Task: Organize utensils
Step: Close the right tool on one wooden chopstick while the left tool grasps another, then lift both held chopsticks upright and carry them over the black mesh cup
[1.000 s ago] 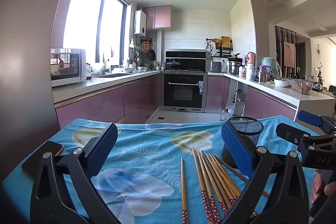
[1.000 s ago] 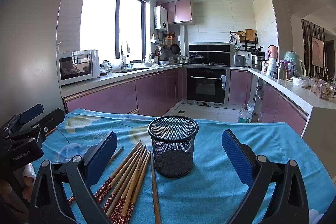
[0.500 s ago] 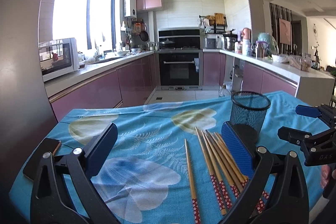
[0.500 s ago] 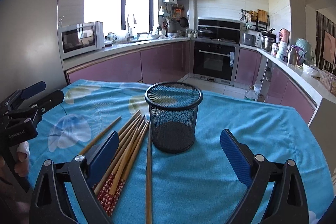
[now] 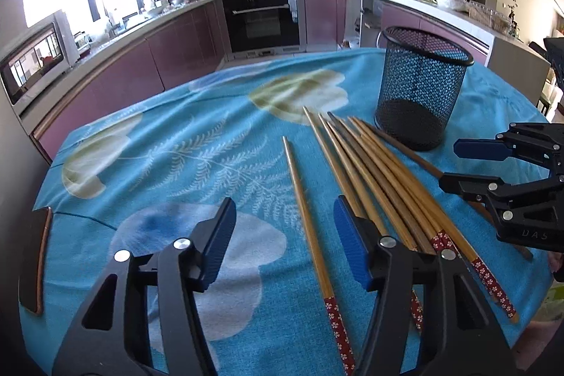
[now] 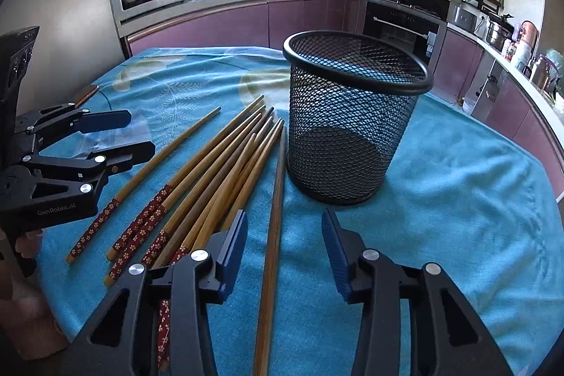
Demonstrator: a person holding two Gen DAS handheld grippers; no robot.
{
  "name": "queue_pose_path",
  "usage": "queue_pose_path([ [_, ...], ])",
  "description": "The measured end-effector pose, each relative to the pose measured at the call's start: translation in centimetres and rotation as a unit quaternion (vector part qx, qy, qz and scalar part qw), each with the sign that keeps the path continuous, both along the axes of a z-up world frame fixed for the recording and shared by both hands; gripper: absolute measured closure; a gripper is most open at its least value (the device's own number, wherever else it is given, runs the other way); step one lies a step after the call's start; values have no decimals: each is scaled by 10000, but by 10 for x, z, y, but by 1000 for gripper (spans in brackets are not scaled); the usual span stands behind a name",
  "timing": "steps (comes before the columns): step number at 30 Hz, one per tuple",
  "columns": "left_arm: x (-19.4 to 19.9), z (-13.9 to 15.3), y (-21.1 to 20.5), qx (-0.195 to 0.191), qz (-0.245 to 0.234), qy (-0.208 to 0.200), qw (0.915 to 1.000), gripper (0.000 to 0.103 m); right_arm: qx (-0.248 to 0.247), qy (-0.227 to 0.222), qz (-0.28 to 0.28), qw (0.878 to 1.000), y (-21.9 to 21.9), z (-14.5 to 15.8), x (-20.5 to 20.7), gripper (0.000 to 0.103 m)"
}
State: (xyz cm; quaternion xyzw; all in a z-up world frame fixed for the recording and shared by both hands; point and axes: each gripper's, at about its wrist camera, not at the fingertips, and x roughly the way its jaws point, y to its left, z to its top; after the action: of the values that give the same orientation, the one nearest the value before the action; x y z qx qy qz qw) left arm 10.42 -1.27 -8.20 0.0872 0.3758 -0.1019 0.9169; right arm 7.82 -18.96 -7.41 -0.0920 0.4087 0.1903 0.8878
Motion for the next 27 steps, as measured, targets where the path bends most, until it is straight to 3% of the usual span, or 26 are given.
queue_pose_path([
  [7,21,-14,-4,-178,-151,423,9988,66,36,260,59,9996,5,-9,13,82],
  [10,29,-20,-9,-182,-216,617,9977,74,146,350,88,9992,5,-10,17,96],
  [15,32,-20,-13,-291,-274,661,9970,93,431,435,74,9981,-2,-6,16,97],
  [21,23,-10,-12,-471,-190,589,9970,95,666,284,172,9972,-13,10,6,97],
  [27,10,21,1,-881,-315,383,9949,95,1132,28,312,9931,-25,38,-3,97],
])
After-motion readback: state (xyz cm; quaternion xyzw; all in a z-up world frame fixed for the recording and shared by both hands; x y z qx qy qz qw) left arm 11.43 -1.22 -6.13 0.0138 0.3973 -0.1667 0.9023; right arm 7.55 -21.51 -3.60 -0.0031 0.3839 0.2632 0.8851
